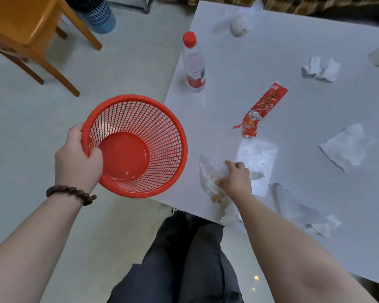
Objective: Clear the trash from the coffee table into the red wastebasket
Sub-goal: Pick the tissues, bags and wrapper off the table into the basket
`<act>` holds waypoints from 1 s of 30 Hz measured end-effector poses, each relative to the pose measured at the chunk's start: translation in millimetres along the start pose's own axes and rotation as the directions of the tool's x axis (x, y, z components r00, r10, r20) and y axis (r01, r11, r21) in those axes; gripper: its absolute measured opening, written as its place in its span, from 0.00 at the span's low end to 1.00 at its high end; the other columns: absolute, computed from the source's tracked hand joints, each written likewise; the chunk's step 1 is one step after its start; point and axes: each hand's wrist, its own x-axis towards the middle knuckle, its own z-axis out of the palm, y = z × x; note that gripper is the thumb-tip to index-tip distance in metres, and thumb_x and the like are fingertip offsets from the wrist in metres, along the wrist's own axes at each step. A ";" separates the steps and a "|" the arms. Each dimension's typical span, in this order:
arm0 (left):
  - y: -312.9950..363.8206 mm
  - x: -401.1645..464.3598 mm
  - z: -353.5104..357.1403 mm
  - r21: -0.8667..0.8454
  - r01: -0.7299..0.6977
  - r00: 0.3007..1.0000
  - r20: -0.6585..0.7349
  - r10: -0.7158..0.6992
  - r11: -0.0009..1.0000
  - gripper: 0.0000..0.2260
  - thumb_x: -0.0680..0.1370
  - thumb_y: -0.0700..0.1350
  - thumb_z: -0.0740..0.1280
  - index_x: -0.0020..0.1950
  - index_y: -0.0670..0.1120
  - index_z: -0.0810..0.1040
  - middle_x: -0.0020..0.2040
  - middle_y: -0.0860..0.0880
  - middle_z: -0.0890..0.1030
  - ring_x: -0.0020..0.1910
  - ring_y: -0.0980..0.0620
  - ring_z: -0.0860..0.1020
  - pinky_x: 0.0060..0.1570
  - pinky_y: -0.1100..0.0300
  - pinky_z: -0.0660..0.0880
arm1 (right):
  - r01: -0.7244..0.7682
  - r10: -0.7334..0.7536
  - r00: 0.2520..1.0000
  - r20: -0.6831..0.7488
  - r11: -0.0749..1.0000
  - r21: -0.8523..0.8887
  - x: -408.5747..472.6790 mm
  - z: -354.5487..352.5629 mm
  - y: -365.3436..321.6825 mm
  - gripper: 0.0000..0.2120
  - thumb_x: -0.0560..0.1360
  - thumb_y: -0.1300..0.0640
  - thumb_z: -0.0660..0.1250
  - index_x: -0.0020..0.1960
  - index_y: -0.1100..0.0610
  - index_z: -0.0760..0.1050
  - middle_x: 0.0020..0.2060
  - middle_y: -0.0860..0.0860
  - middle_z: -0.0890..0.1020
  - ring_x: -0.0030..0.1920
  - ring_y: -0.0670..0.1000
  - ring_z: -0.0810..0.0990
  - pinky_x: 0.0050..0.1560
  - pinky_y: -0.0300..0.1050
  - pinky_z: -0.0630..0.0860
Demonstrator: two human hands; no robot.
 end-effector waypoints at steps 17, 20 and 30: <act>40.7 -3.8 -7.5 0.054 -0.021 0.998 0.066 0.017 0.998 0.23 0.73 0.36 0.58 0.68 0.48 0.67 0.53 0.39 0.80 0.48 0.37 0.78 0.42 0.54 0.70 | 0.274 -0.072 0.927 -0.368 0.802 0.531 -96.2 -131.7 -111.7 0.04 0.71 0.60 0.62 0.42 0.57 0.76 0.34 0.52 0.79 0.34 0.49 0.74 0.31 0.35 0.70; 47.5 -12.1 -9.6 0.040 -0.070 0.989 0.134 0.064 0.997 0.24 0.74 0.37 0.57 0.69 0.48 0.65 0.54 0.40 0.79 0.48 0.38 0.78 0.45 0.53 0.73 | 0.306 -0.126 0.925 -0.359 0.806 0.506 -110.6 -136.3 -142.3 0.05 0.71 0.61 0.62 0.42 0.60 0.76 0.35 0.56 0.80 0.37 0.56 0.76 0.35 0.43 0.72; 56.0 -31.4 -11.5 -0.087 -0.084 0.969 0.223 0.102 0.993 0.22 0.72 0.36 0.57 0.66 0.48 0.67 0.49 0.39 0.80 0.46 0.37 0.77 0.46 0.47 0.76 | 0.367 -0.305 0.926 -0.220 0.865 0.343 -124.2 -99.9 -139.6 0.29 0.68 0.56 0.74 0.67 0.50 0.70 0.62 0.49 0.77 0.57 0.47 0.75 0.55 0.43 0.74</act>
